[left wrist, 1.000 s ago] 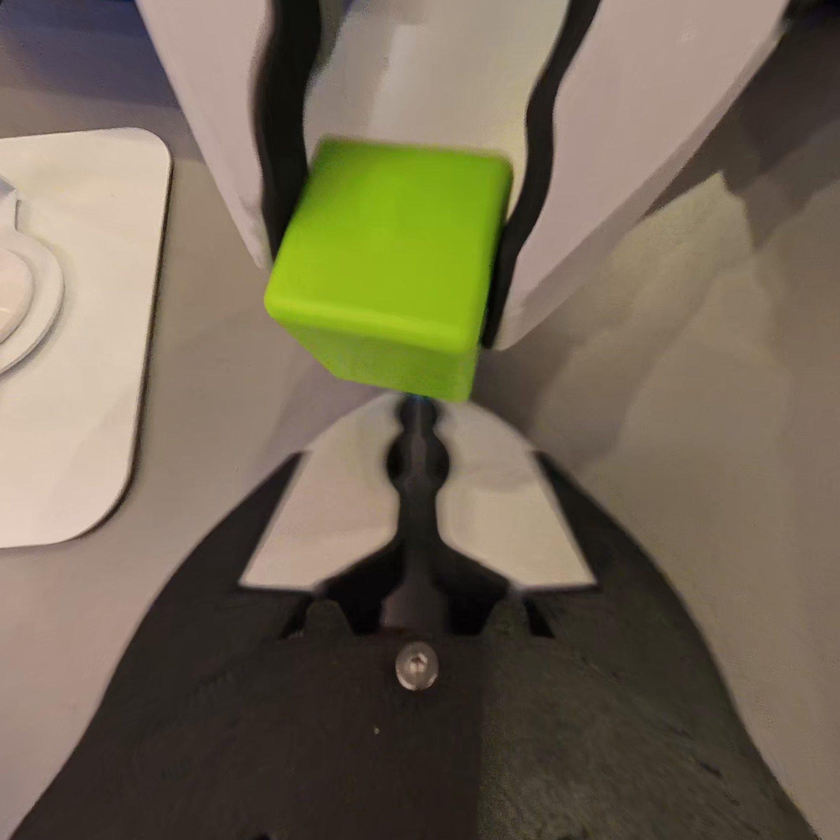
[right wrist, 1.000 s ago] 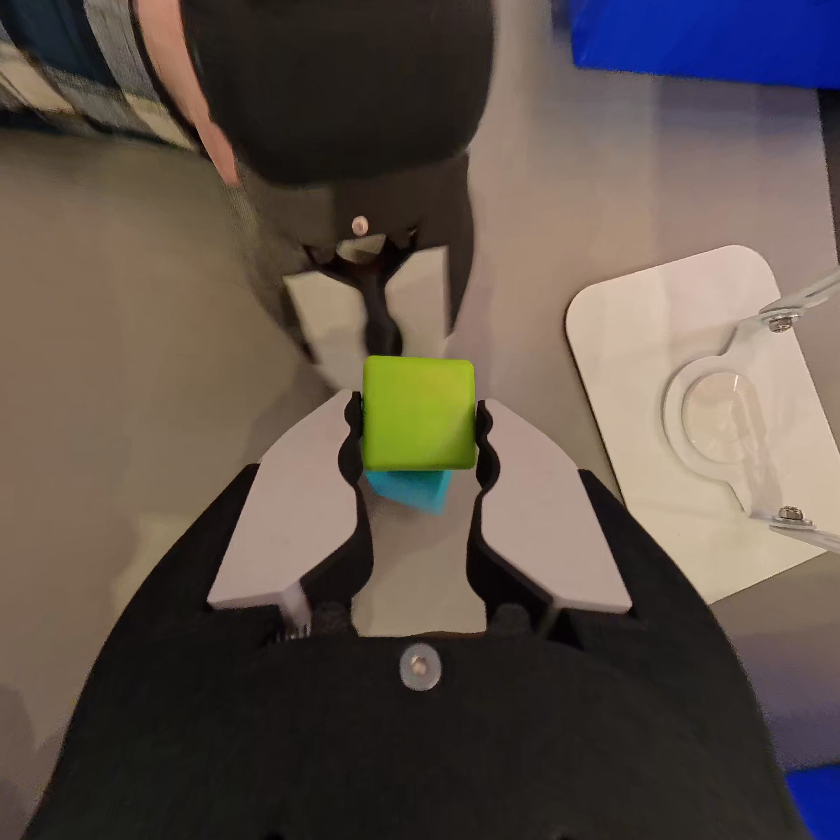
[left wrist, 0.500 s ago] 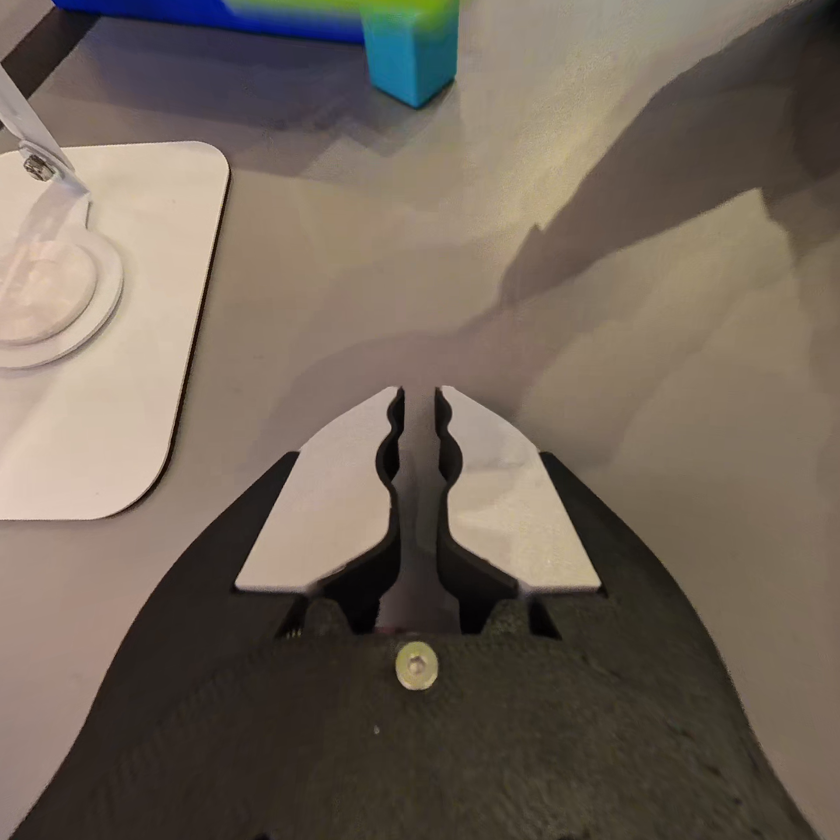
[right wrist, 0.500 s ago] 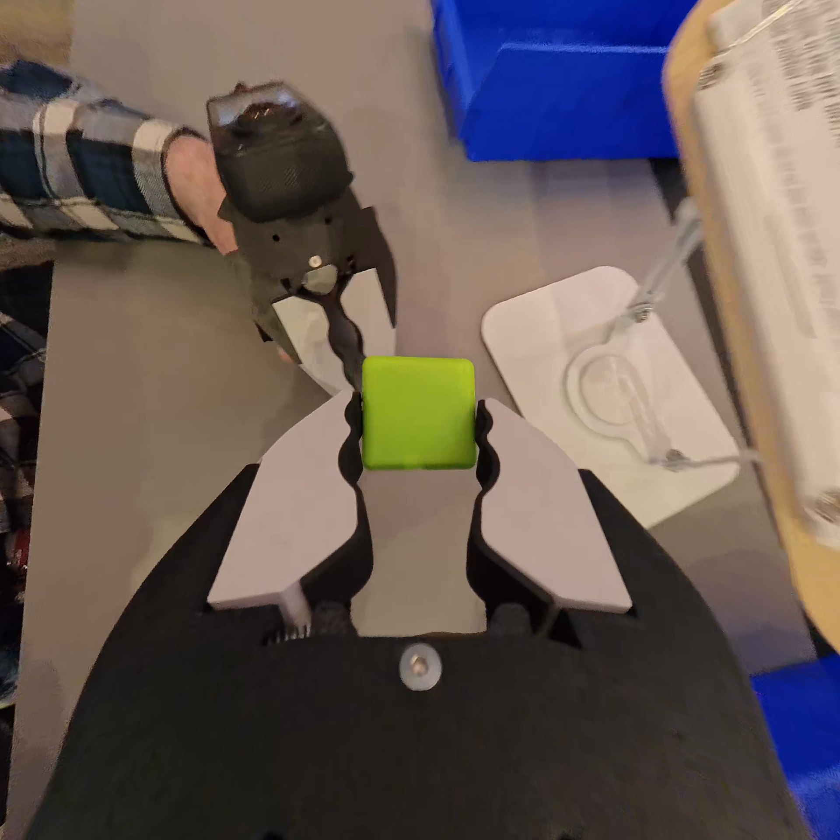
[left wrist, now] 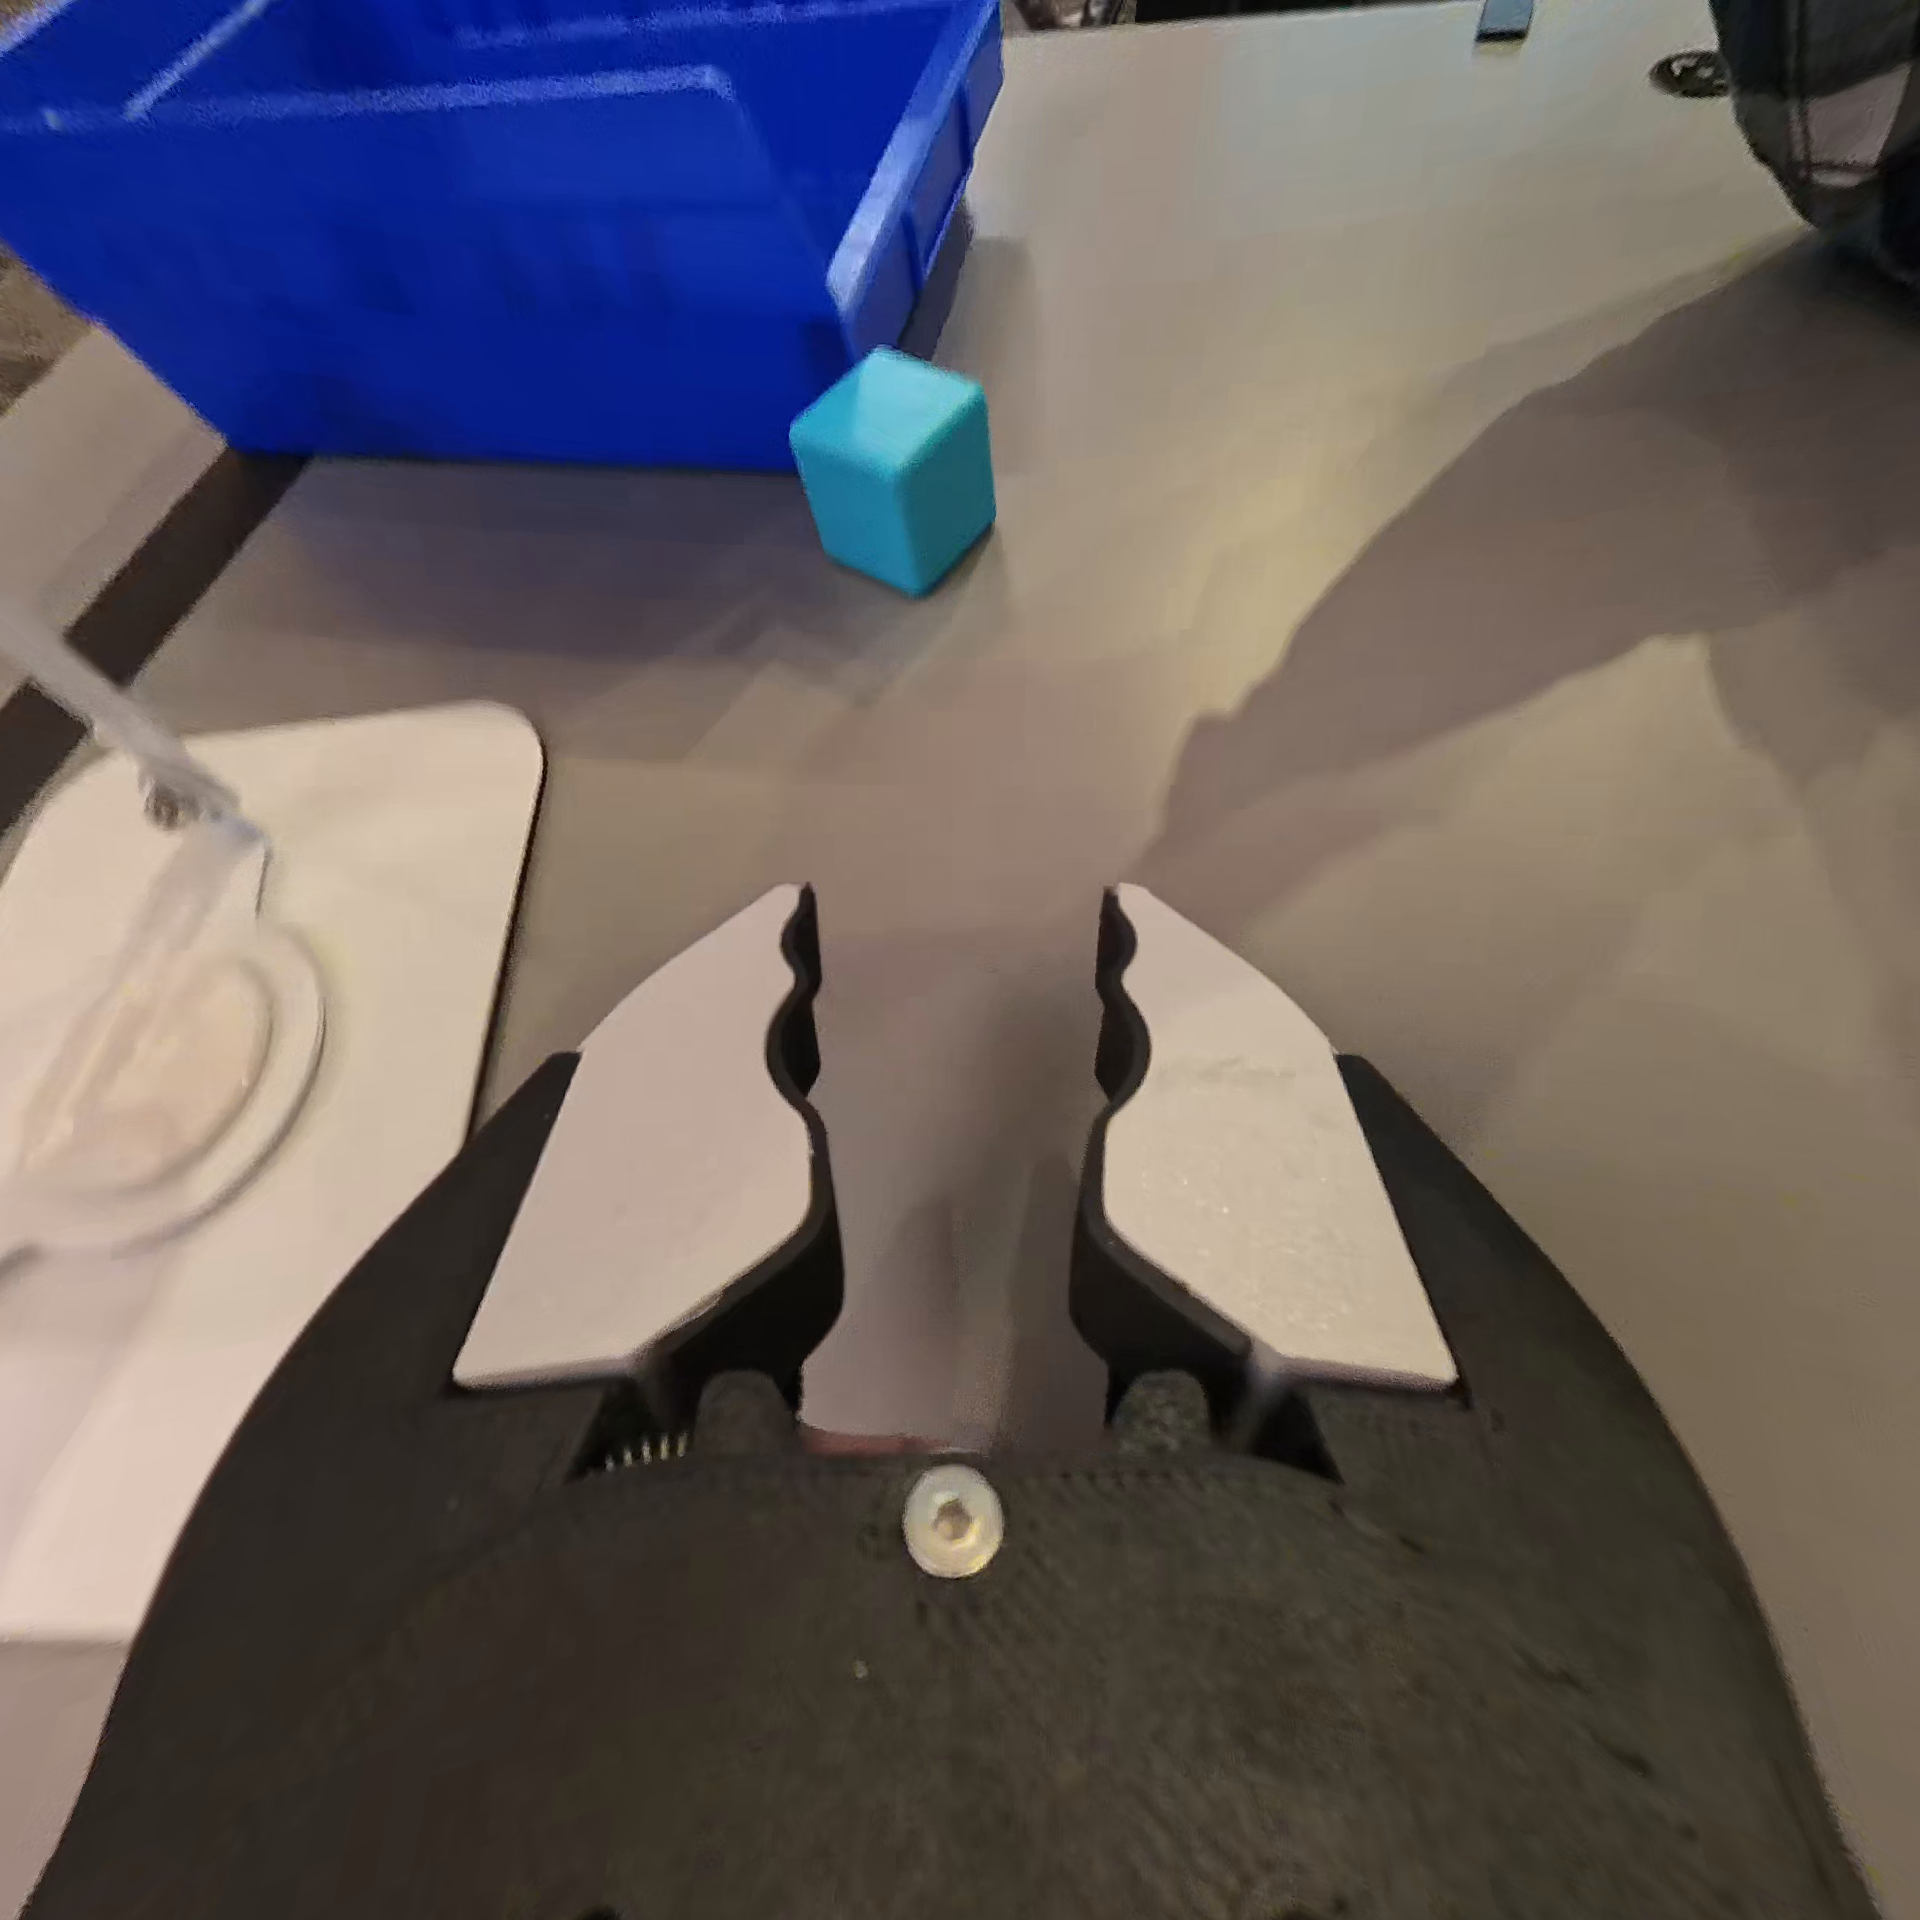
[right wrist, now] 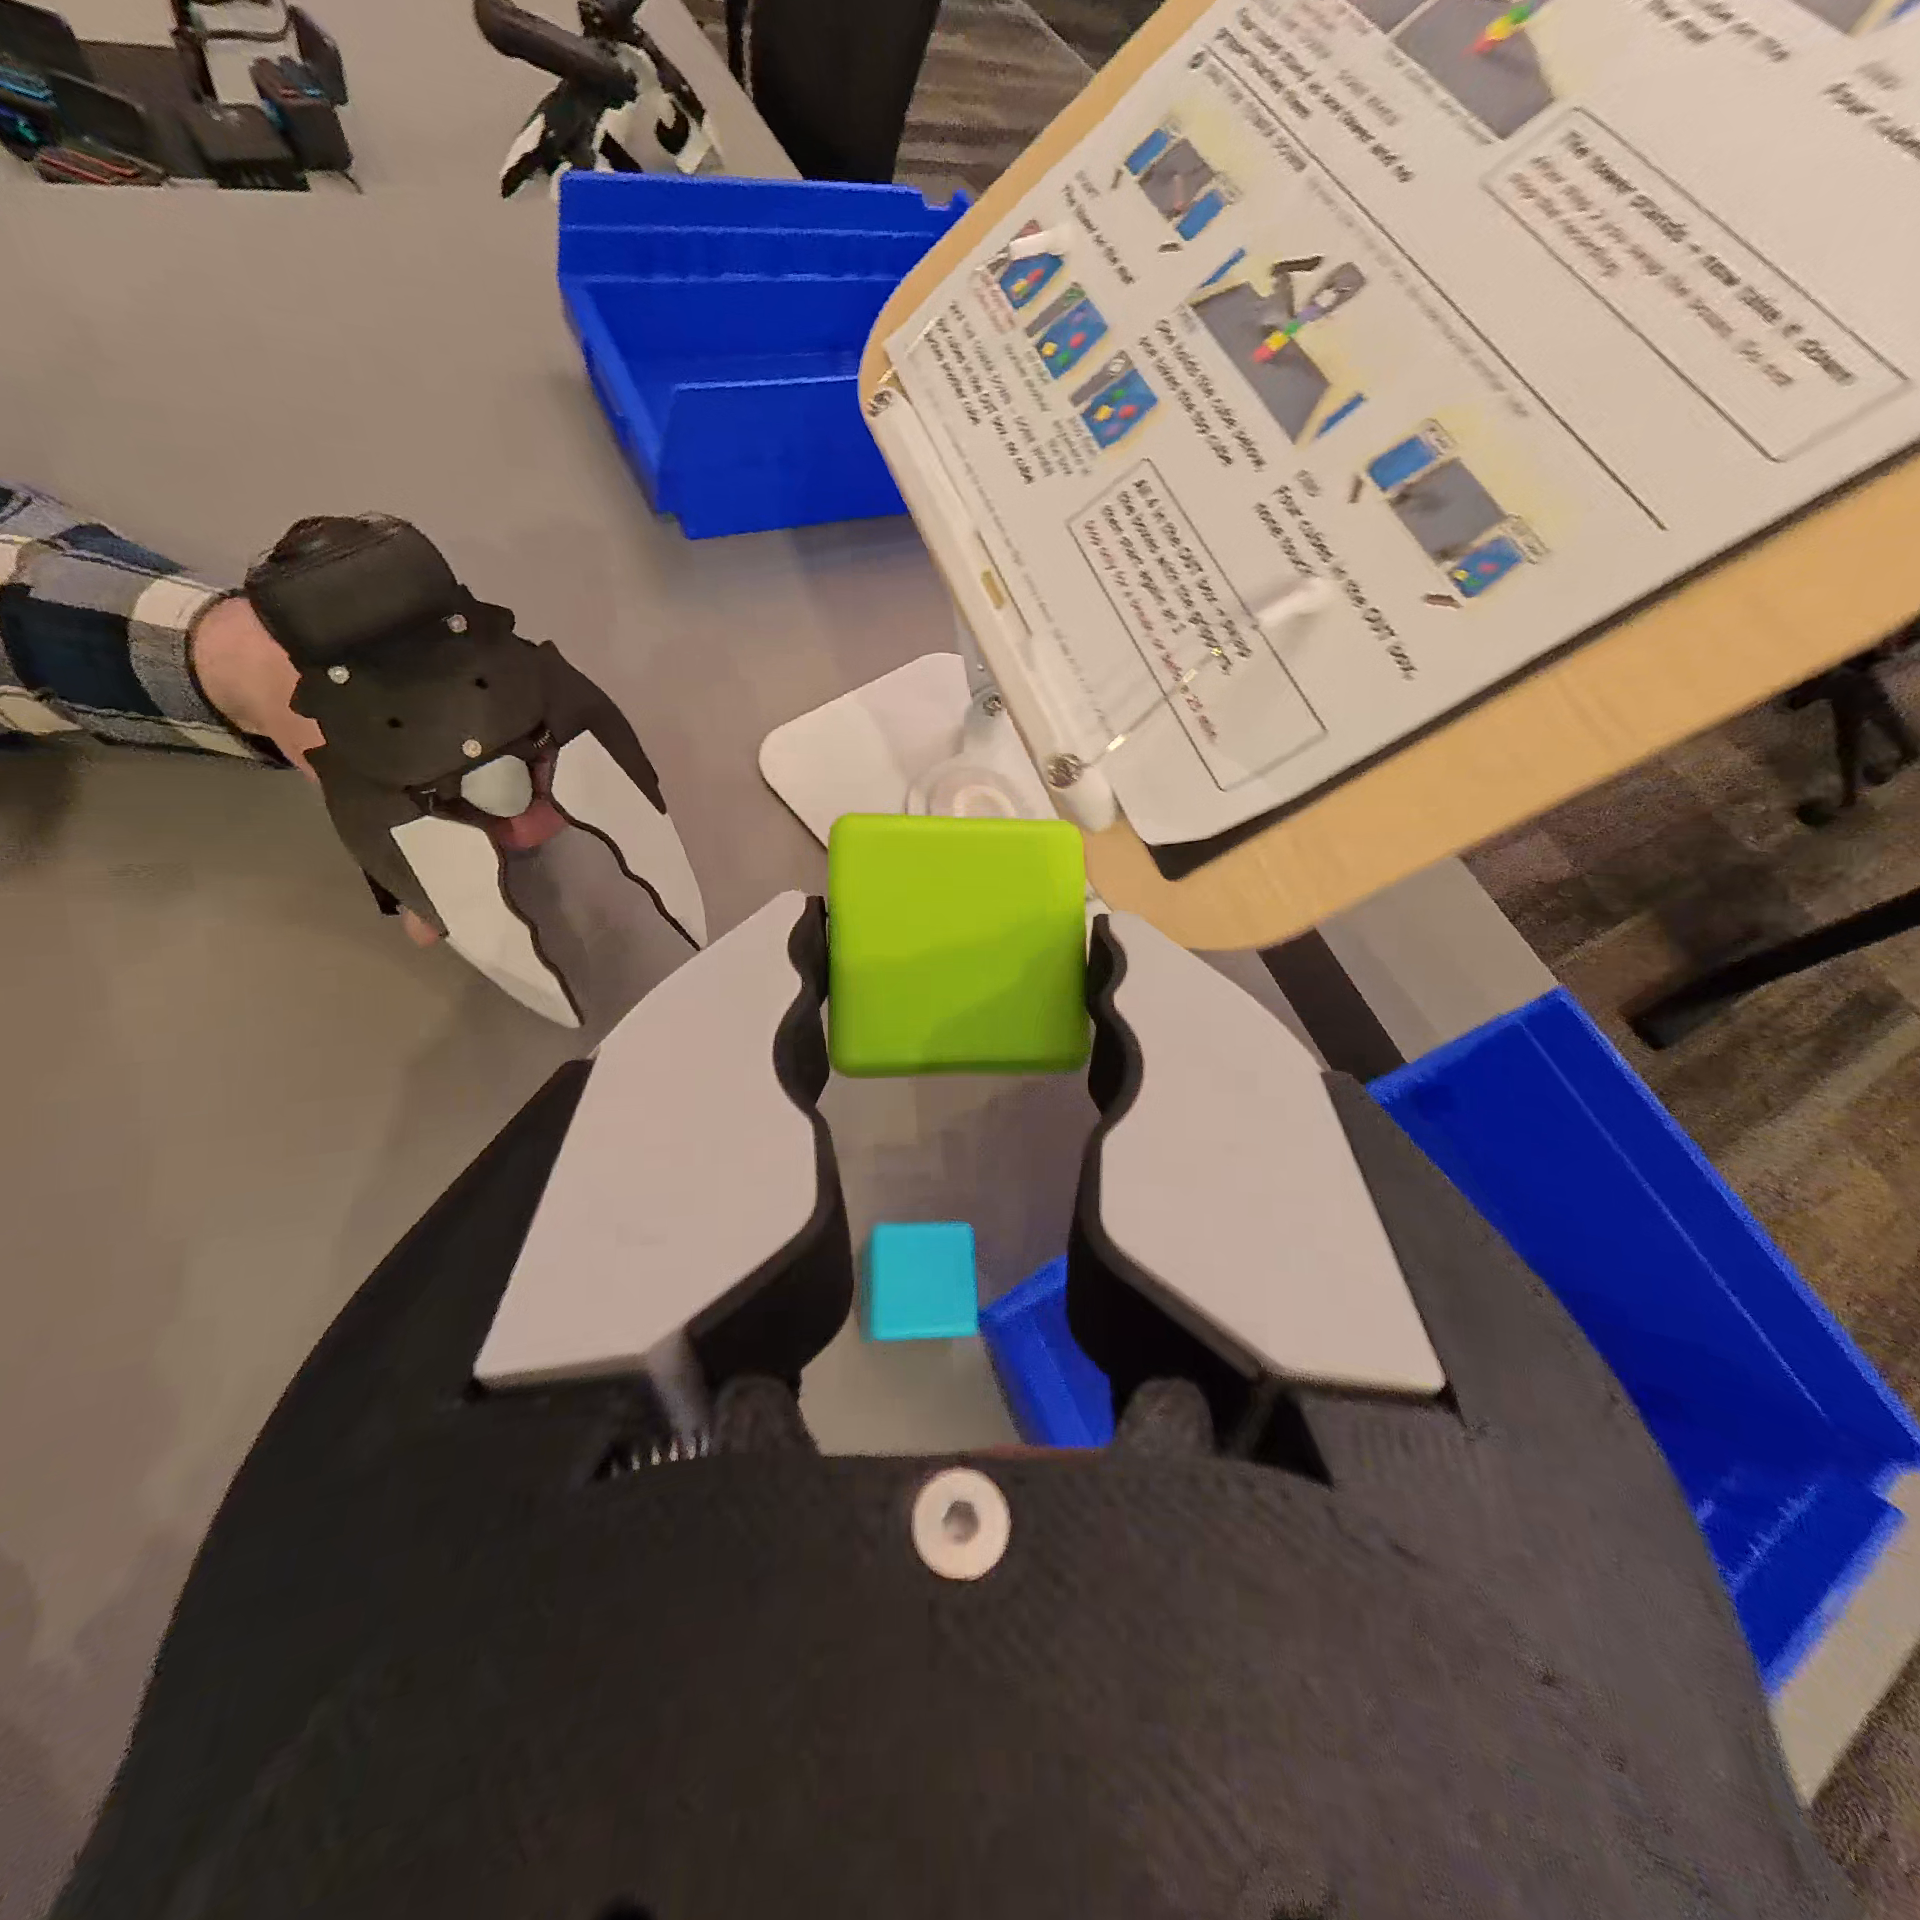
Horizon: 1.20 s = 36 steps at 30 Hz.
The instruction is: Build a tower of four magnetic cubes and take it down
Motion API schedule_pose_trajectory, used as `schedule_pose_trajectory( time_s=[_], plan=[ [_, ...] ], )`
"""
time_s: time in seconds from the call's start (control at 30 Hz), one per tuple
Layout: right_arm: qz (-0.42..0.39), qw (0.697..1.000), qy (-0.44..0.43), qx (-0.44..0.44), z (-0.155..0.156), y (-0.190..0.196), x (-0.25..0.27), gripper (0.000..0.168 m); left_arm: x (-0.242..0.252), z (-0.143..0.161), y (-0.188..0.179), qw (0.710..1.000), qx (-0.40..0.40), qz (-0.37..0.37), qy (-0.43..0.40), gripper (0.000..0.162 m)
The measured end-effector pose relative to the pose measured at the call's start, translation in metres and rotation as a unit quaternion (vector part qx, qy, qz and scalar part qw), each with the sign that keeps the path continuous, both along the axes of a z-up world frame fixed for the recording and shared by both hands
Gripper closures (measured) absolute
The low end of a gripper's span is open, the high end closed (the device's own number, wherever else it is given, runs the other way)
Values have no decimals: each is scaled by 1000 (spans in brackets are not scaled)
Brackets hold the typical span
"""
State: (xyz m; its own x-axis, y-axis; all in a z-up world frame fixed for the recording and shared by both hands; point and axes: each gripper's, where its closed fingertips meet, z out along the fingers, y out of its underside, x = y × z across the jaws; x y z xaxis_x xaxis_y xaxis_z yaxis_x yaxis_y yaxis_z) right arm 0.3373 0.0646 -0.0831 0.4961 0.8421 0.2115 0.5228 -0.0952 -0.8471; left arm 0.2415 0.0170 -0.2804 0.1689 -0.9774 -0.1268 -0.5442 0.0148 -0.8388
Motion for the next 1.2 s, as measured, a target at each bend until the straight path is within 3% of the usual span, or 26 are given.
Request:
schedule_pose_trajectory(
  time_s=[0.03, 0.17, 0.3, 0.43, 0.53, 0.77, 0.97, 1.2],
  plan=[
    [-6, 1000, 1, 1, 2, 2, 6, 120, 12, 4, 3, 1000, 11, -7, -1, 108],
    [-32, 999, -1, 5, 4, 10, 26, 120, 68, 11, 23, 998, 25, -49, -11, 102],
    [-42, 999, 7, 9, 8, 12, 36, 120, 117, -8, 44, 995, 15, -99, 6, 101],
    [-44, 999, 14, 12, 13, 13, 43, 120, 138, -30, 58, 990, 19, -133, 51, 88],
    [-43, 999, 21, 15, 16, 13, 45, 120, 148, -25, 52, 984, 3, -177, 35, 96],
    [-68, 998, 15, 7, 11, 25, 60, 120, 160, -41, 44, 969, 2, -228, 91, 111],
    [-118, 993, -16, -18, -14, 48, 92, 120, 145, -41, 40, 975, 3, -203, 93, 111],
    [-128, 983, -86, -95, -79, 75, 108, 119, 55, -38, 23, 985, 5, -123, 117, 112]
  ],
)
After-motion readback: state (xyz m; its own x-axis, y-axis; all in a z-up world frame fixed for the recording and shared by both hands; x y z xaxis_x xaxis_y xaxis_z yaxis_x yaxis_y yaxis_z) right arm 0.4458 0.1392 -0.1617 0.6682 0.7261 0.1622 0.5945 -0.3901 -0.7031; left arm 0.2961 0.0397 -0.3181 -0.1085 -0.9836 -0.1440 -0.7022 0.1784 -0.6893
